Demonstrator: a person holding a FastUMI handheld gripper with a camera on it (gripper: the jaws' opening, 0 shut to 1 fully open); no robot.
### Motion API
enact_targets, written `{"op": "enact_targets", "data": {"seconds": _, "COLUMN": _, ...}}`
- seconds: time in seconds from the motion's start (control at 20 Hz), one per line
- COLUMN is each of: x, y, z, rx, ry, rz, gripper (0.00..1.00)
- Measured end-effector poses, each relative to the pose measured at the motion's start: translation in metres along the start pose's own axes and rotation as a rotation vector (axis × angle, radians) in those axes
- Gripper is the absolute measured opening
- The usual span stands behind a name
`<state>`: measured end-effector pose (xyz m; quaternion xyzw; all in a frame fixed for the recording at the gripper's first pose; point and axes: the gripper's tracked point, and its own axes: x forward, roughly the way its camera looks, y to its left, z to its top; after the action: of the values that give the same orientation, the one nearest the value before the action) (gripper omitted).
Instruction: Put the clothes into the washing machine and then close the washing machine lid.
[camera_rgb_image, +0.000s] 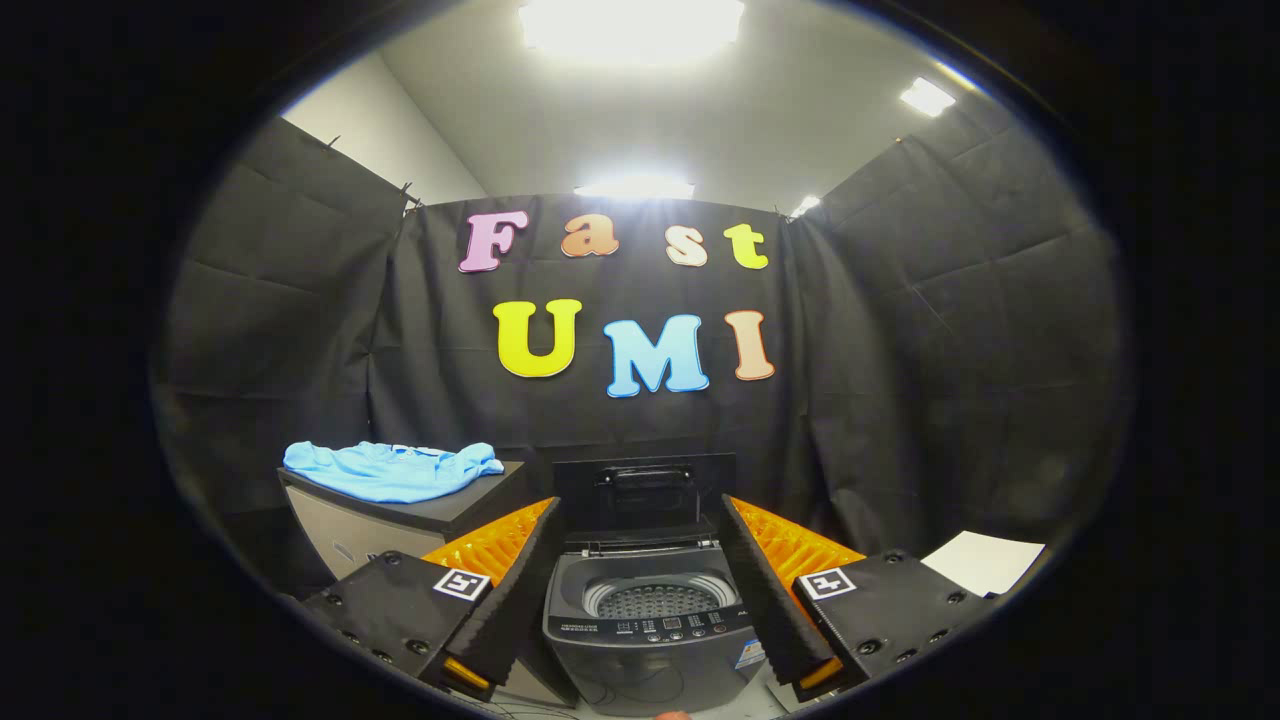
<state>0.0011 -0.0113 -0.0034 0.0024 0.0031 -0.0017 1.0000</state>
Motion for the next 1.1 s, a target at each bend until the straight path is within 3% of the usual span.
{"op": "enact_targets", "data": {"seconds": 0.35, "x": 0.023, "y": 0.009, "z": 0.011, "rx": 0.037, "ry": 0.028, "rz": 0.086, "gripper": 0.96}}
{"op": "enact_targets", "data": {"seconds": 0.6, "x": 0.044, "y": 0.032, "z": 0.027, "rx": 0.064, "ry": 0.043, "rz": 0.193, "gripper": 0.96}}
{"op": "enact_targets", "data": {"seconds": 1.1, "x": 0.09, "y": 0.119, "z": 0.068, "rx": 0.109, "ry": 0.032, "rz": 0.284, "gripper": 0.96}}
